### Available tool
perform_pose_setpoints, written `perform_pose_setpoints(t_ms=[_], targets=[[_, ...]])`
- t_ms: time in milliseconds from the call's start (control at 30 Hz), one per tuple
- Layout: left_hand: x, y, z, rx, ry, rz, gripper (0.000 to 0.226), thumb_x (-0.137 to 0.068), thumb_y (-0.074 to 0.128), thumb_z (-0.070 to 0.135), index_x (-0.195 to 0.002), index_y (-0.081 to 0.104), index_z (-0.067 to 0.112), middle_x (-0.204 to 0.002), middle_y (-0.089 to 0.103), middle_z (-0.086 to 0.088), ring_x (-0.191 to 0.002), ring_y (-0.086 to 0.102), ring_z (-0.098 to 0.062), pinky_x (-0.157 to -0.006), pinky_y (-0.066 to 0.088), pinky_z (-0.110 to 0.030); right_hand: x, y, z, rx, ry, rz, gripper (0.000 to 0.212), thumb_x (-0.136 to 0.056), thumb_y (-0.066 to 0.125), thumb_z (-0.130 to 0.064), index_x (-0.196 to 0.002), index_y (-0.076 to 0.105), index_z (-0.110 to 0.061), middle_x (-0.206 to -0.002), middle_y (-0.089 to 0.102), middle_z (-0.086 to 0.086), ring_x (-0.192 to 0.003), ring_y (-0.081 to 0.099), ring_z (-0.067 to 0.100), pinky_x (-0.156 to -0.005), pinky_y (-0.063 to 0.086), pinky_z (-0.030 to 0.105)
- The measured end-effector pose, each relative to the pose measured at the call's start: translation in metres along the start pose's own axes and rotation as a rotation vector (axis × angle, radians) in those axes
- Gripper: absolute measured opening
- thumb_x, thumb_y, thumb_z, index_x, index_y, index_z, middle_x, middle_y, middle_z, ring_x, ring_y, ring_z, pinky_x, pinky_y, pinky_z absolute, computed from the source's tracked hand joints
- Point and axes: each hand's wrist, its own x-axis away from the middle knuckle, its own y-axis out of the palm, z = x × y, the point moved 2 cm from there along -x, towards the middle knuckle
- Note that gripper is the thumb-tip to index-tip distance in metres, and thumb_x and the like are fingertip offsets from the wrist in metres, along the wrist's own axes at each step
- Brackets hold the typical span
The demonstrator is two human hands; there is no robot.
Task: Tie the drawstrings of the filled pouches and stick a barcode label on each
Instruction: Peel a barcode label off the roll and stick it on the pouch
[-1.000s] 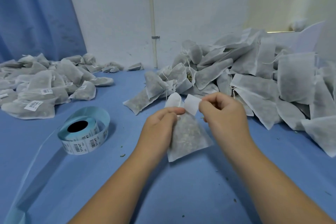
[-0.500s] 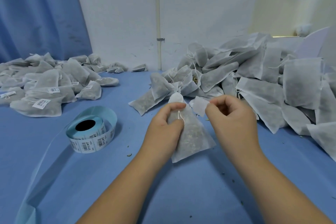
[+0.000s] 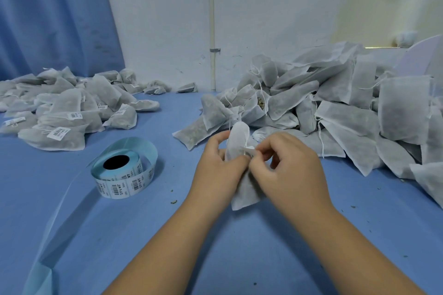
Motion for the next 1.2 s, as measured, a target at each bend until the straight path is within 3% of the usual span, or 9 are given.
perform_pose_setpoints(t_ms=[300,467,567,667,733,833,900,1067,1200], targets=[[0.002,-0.002,0.002,0.115,-0.033,-0.023,0.047,-0.077,0.073,0.011,-0.119,0.058,0.029,-0.099,0.075,-0.009,-0.097,0.071,-0.029,-0.086,0.055,-0.039,0.001,0.002,0.000,0.033,-0.010,-0.119,0.004,-0.081,0.066,-0.021,-0.083,0.070,-0.022,-0.083,0.055,-0.007,-0.074,0.053,0.012,-0.066,0.048,0.036],[-0.001,-0.003,0.001,0.266,-0.066,-0.058,0.052,-0.066,0.059,0.013,-0.117,0.065,0.020,-0.103,0.076,-0.010,-0.099,0.071,-0.026,-0.093,0.054,-0.042,0.001,0.000,0.001,0.022,-0.009,-0.160,0.013,-0.082,0.065,-0.022,-0.092,0.072,-0.025,-0.086,0.053,-0.010,-0.076,0.054,0.010,-0.065,0.049,0.033],[-0.004,-0.005,-0.001,0.302,-0.077,-0.046,0.047,-0.068,0.063,0.018,-0.114,0.068,0.016,-0.104,0.075,-0.011,-0.094,0.072,-0.023,-0.086,0.055,-0.038,0.001,0.001,0.001,0.019,-0.027,-0.257,0.021,-0.081,0.061,-0.033,-0.099,0.071,-0.029,-0.090,0.049,-0.014,-0.081,0.051,0.007,-0.071,0.049,0.034],[-0.006,-0.007,-0.005,0.291,-0.091,0.008,0.053,-0.066,0.068,0.019,-0.119,0.064,0.015,-0.103,0.075,-0.012,-0.097,0.072,-0.028,-0.093,0.055,-0.043,0.002,0.002,0.001,0.012,-0.034,-0.361,0.034,-0.078,0.049,-0.045,-0.102,0.070,-0.032,-0.090,0.046,-0.015,-0.084,0.048,0.004,-0.074,0.048,0.034],[-0.006,-0.008,-0.005,0.283,-0.093,0.034,0.052,-0.067,0.068,0.016,-0.118,0.064,0.014,-0.100,0.076,-0.013,-0.097,0.072,-0.031,-0.095,0.054,-0.047,0.002,0.003,0.003,-0.034,-0.037,-0.358,0.029,-0.081,0.052,-0.041,-0.099,0.073,-0.033,-0.089,0.048,-0.014,-0.085,0.050,0.005,-0.074,0.047,0.030],[-0.006,-0.009,-0.005,0.275,-0.070,0.032,0.041,-0.079,0.068,0.002,-0.119,0.063,0.013,-0.100,0.076,-0.012,-0.096,0.072,-0.030,-0.093,0.055,-0.045,-0.002,0.004,0.007,-0.217,0.106,-0.222,0.014,-0.084,0.065,-0.025,-0.088,0.073,-0.035,-0.090,0.054,-0.013,-0.085,0.054,0.003,-0.071,0.042,0.015],[-0.004,-0.008,-0.005,0.270,-0.047,-0.010,0.037,-0.087,0.062,-0.005,-0.119,0.062,0.014,-0.100,0.077,-0.009,-0.094,0.073,-0.025,-0.085,0.058,-0.038,-0.005,0.004,0.013,-0.275,0.231,-0.146,0.011,-0.081,0.069,-0.030,-0.088,0.066,-0.038,-0.096,0.056,-0.015,-0.085,0.054,-0.002,-0.070,0.038,0.007],[0.000,-0.002,-0.004,0.203,0.007,-0.173,0.043,-0.075,0.068,0.007,-0.117,0.064,0.018,-0.102,0.076,-0.008,-0.097,0.073,-0.025,-0.085,0.058,-0.035,-0.006,0.004,0.023,-0.588,0.559,-0.263,0.015,-0.081,0.074,-0.033,-0.091,0.071,-0.023,-0.087,0.073,-0.006,-0.081,0.068,0.010,-0.066,0.052,0.022],[0.000,-0.001,-0.007,0.167,-0.006,-0.209,0.044,-0.072,0.070,0.010,-0.115,0.066,0.016,-0.105,0.076,-0.009,-0.101,0.072,-0.026,-0.095,0.055,-0.043,-0.005,0.002,0.022,-0.640,0.594,-0.230,0.017,-0.081,0.075,-0.030,-0.082,0.072,-0.013,-0.080,0.073,0.007,-0.067,0.064,0.013,-0.060,0.050,0.029]])
